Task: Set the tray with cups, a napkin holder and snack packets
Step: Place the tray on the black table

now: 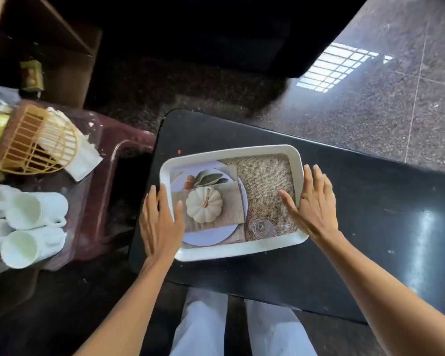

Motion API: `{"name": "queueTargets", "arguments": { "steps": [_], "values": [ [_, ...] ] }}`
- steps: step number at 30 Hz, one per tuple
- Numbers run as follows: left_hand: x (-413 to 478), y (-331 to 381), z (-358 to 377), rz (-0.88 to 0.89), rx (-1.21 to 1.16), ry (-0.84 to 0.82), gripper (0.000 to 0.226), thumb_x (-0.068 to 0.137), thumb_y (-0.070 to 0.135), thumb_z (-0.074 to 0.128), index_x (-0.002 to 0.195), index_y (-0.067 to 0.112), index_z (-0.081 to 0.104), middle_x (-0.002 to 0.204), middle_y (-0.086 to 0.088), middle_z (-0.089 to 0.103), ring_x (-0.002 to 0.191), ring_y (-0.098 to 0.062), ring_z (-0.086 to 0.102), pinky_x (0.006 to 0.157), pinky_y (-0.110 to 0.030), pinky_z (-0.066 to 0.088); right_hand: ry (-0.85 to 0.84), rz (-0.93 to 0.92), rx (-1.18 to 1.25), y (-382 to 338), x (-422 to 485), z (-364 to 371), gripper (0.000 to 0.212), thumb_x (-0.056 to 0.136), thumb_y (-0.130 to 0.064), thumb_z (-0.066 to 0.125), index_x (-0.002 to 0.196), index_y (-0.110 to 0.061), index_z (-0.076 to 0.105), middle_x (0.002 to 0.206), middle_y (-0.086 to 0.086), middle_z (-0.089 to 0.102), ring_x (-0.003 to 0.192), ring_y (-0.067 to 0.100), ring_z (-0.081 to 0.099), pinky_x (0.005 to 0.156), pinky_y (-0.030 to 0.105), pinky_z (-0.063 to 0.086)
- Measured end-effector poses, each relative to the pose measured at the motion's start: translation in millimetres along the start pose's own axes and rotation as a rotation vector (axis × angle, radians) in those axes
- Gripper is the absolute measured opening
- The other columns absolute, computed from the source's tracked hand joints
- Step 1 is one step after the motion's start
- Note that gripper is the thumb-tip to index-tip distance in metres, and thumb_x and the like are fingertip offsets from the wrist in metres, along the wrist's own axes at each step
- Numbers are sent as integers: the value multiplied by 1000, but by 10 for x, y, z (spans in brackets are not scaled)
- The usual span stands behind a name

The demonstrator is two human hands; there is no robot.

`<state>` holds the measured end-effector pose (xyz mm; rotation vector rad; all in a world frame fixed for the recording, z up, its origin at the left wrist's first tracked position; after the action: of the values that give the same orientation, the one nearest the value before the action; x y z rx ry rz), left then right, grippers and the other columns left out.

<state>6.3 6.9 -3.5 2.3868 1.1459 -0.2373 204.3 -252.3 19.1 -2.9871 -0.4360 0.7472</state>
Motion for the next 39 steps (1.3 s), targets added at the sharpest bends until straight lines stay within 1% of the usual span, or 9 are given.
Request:
{"name": "queueTargets", "arguments": {
  "steps": [4,7,12,17,22,25,28,34,39],
  "values": [
    [90,-38,3,-140,-327,86,48,105,27,48,152,19,44,152,-8,49,139,-27,47,110,-40,39,137,139,252,92,84,57,59,99,-40,50,146,-4,40,145,21,44,131,39,41,102,51,43],
    [137,-12,-2,-320,-449,142,36,105,22,45,139,15,55,147,-2,57,134,-23,50,101,-27,31,164,165,374,220,189,107,34,102,-24,46,127,-5,58,122,19,61,116,36,49,95,41,41],
    [178,-95,-8,-598,-620,146,33,102,19,46,121,12,72,118,-11,73,109,-29,67,84,-32,47,202,158,432,315,300,98,27,102,-11,44,101,-5,70,97,12,71,96,33,58,72,27,29],
    [152,-149,-8,-578,-590,175,29,101,10,54,121,10,75,113,-6,75,98,-17,66,84,-30,48,85,245,652,370,284,163,22,101,-12,52,116,-10,67,97,5,71,88,19,64,77,24,43],
    [100,-89,-26,-542,-603,192,26,100,10,60,122,12,75,113,-4,76,100,-19,71,86,-31,54,186,278,683,484,153,172,22,98,-4,54,110,-7,71,87,3,68,78,15,61,63,6,35],
    [61,37,-8,-509,-634,181,26,100,13,62,122,16,75,114,-2,77,104,-24,74,91,-40,60,248,297,700,674,-18,144,22,98,-5,55,111,-7,73,86,1,69,76,13,61,61,-1,37],
    [-3,248,26,-484,-628,169,26,98,15,63,120,21,76,114,3,78,104,-21,74,91,-38,60,293,309,692,924,-204,76,23,99,-10,56,115,-10,72,88,-2,70,80,13,65,76,18,48],
    [-88,810,221,-406,-686,44,25,98,12,63,115,24,78,89,23,72,90,-15,76,79,-36,64,342,412,717,1539,-537,45,21,97,-10,54,106,-11,73,75,-3,66,74,22,66,77,40,56],
    [-112,1175,429,-379,-676,15,25,98,11,63,113,25,78,80,25,70,73,5,70,60,-16,58,353,479,716,1921,-649,88,22,98,-9,54,108,-13,74,71,-17,61,65,3,58,75,30,53]
  ]
}}
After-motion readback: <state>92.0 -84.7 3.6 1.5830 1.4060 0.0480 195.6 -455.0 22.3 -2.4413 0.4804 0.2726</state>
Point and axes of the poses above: each hand's wrist, its own x-axis towards the middle knuckle, its own z-axis out of the palm, y = z × x, the point moved 1 cm from there along x, towards the middle knuckle
